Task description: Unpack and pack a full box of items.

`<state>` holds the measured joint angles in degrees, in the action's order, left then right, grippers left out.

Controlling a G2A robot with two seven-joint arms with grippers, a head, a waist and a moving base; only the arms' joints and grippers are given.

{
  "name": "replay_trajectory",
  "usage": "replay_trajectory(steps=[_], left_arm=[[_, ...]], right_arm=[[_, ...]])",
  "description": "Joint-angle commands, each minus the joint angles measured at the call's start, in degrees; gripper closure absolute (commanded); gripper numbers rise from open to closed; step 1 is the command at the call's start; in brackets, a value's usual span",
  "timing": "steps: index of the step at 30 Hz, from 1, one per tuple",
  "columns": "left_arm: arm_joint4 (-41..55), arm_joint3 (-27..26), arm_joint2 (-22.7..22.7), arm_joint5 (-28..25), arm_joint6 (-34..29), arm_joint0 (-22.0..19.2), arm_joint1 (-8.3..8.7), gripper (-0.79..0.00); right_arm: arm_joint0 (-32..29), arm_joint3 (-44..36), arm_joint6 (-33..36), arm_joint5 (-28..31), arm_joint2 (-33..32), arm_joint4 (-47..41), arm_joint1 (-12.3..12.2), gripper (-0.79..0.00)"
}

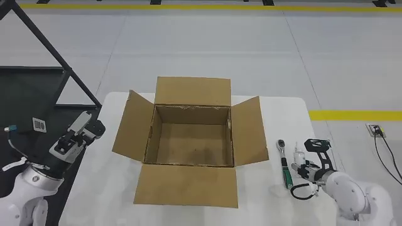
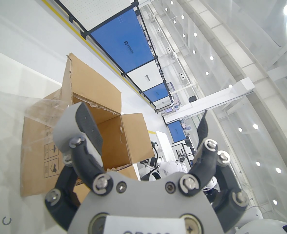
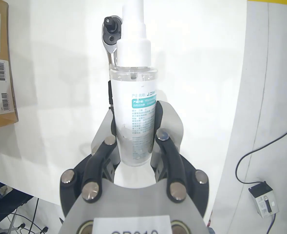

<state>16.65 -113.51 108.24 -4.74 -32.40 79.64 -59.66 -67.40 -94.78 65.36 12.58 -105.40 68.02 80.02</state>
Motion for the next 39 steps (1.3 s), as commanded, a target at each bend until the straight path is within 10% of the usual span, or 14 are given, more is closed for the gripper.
replay_trajectory(steps=[1,12,15,19,33,34,39], left_arm=[[-0.11,0.17,-0.28,-0.15,0.03,0.03,0.0,-0.785],[0.58,1.8,-0.33,-0.21,0.08,-0.25,0.09,-0.785],[0.74,2.14,-0.31,-0.27,-0.12,-0.34,0.14,-0.785],[0.85,2.5,-0.32,-0.33,-0.3,-0.51,0.19,-0.785],[1.4,3.75,0.1,-0.37,-1.31,-1.61,0.48,-0.785],[1.51,3.77,0.08,-0.42,-1.35,-1.66,0.5,-0.785],[1.41,3.9,0.08,-0.3,-1.53,-1.92,0.6,-0.785]], right_arm=[[0.83,1.09,0.88,-0.41,0.67,0.85,-0.24,0.0],[3.76,4.83,4.01,-1.32,3.38,1.66,-1.37,-0.003],[4.25,5.2,4.91,-1.73,3.98,1.82,-1.66,-0.28],[4.63,5.5,5.42,-2.16,4.83,1.62,-1.99,-0.363],[3.99,3.3,4.85,-5.3,6.27,-0.23,-2.96,-0.391],[3.8,2.9,5.08,-5.31,6.21,-0.76,-3.04,-0.597],[2.64,0.6,4.25,-6.38,6.0,-1.16,-3.43,-0.733]])
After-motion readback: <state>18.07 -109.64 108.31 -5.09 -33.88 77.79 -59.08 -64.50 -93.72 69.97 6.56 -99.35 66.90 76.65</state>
